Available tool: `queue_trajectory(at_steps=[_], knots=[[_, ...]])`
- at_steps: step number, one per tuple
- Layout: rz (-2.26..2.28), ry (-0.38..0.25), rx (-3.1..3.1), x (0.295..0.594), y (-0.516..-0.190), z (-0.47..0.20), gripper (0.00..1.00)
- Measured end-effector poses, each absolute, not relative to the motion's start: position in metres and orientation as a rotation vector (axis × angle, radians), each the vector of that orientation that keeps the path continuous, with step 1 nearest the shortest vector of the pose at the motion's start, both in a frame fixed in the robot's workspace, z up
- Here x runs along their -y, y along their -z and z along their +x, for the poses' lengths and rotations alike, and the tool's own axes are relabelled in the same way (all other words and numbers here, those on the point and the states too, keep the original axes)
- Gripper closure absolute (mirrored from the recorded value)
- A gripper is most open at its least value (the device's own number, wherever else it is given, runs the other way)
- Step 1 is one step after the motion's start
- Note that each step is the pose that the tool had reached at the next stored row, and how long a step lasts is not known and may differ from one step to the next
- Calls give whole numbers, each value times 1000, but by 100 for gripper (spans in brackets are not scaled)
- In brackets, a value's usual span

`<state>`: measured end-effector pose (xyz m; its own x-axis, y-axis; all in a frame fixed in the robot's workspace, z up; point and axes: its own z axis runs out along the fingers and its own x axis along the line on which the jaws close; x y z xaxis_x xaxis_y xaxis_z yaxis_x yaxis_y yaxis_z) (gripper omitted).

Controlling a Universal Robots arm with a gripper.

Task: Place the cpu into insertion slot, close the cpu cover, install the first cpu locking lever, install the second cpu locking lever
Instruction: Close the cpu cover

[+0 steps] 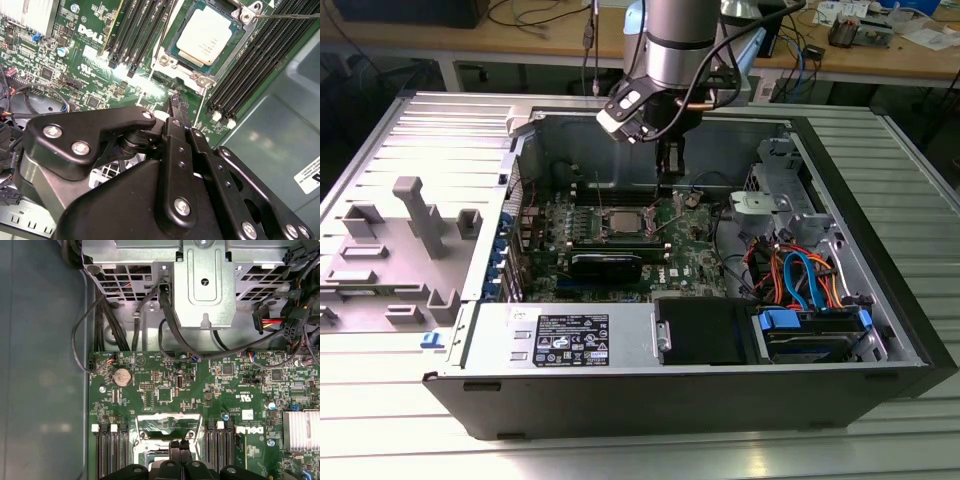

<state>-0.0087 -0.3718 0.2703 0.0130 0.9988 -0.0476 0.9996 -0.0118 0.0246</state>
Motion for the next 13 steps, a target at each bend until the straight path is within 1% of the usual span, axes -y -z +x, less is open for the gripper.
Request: queue_trajectory(at_steps=[13], knots=[[2199,26,-2172,372,-270,5,89]])
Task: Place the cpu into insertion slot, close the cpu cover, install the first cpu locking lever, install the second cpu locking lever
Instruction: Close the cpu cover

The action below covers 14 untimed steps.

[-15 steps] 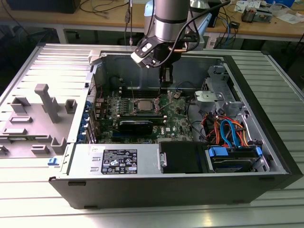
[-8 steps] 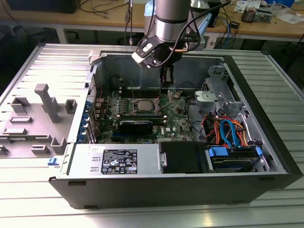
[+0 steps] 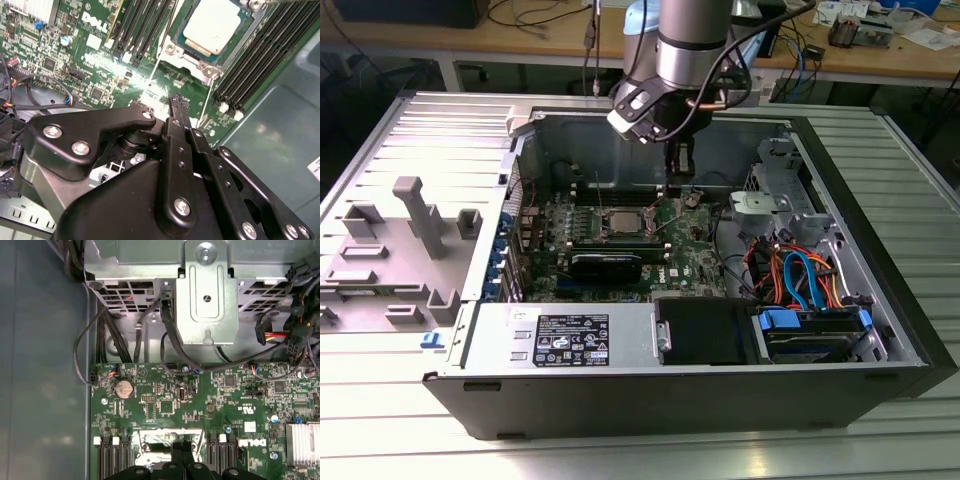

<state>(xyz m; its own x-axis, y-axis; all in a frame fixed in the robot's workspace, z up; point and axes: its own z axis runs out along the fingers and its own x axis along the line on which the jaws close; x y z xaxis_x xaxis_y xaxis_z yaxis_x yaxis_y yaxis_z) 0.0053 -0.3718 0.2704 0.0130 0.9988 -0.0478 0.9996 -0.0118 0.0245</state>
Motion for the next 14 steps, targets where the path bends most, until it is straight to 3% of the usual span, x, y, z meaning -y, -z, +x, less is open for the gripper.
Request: queue_trajectory(at_steps=[14], knots=[[2199,26,-2172,372,-270,11,89]])
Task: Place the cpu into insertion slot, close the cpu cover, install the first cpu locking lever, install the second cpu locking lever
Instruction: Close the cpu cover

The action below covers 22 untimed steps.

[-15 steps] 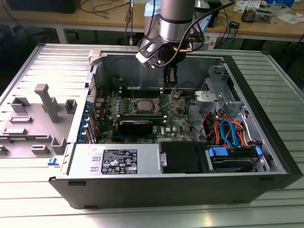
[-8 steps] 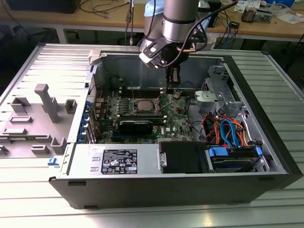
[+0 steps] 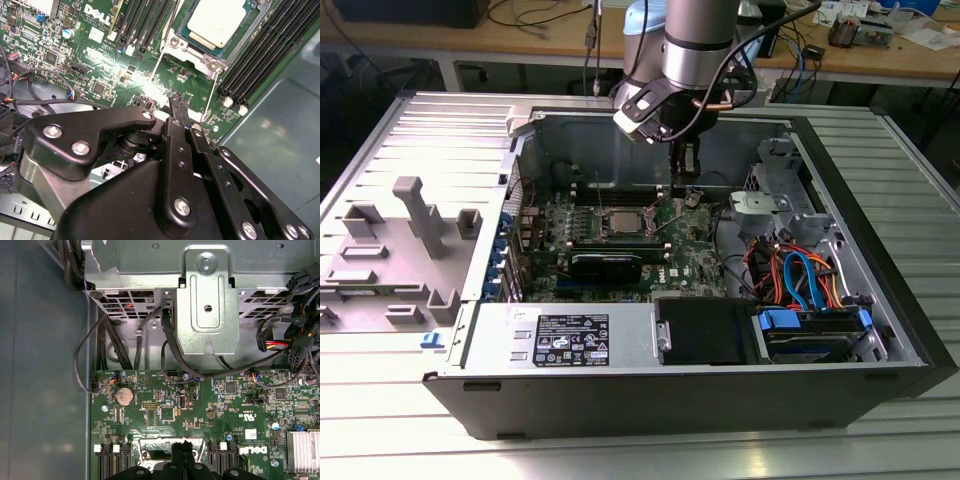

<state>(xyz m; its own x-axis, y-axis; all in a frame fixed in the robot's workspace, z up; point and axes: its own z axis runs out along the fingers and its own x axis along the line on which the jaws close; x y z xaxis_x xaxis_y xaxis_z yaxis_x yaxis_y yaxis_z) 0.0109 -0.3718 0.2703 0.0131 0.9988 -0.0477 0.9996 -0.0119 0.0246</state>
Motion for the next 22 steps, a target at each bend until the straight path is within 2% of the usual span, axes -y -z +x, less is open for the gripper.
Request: queue_trajectory(at_steps=[22], knots=[[2199,42,-2186,363,-259,41,89]])
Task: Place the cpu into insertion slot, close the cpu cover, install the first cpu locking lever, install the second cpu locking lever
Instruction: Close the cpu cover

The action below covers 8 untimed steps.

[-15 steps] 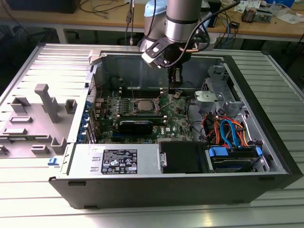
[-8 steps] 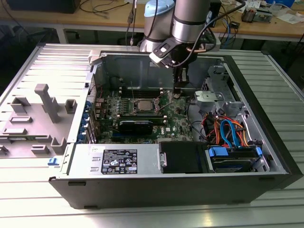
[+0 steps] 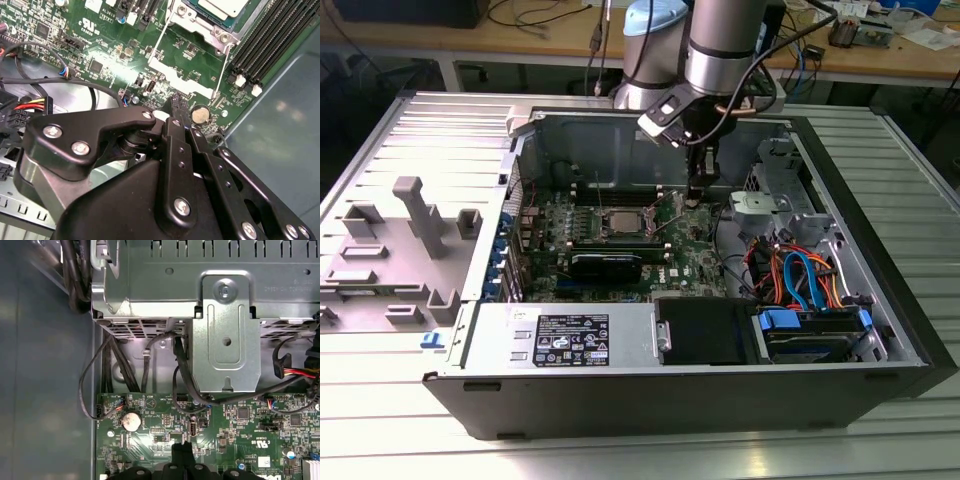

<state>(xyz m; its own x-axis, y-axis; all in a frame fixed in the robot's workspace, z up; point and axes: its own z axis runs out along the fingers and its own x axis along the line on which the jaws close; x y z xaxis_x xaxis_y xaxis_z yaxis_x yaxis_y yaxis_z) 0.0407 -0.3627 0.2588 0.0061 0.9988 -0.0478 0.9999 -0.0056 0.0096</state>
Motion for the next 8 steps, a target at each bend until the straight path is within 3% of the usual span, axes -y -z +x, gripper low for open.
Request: queue_trajectory(at_steps=[8], knots=[[2202,65,-2202,363,-247,41,89]])
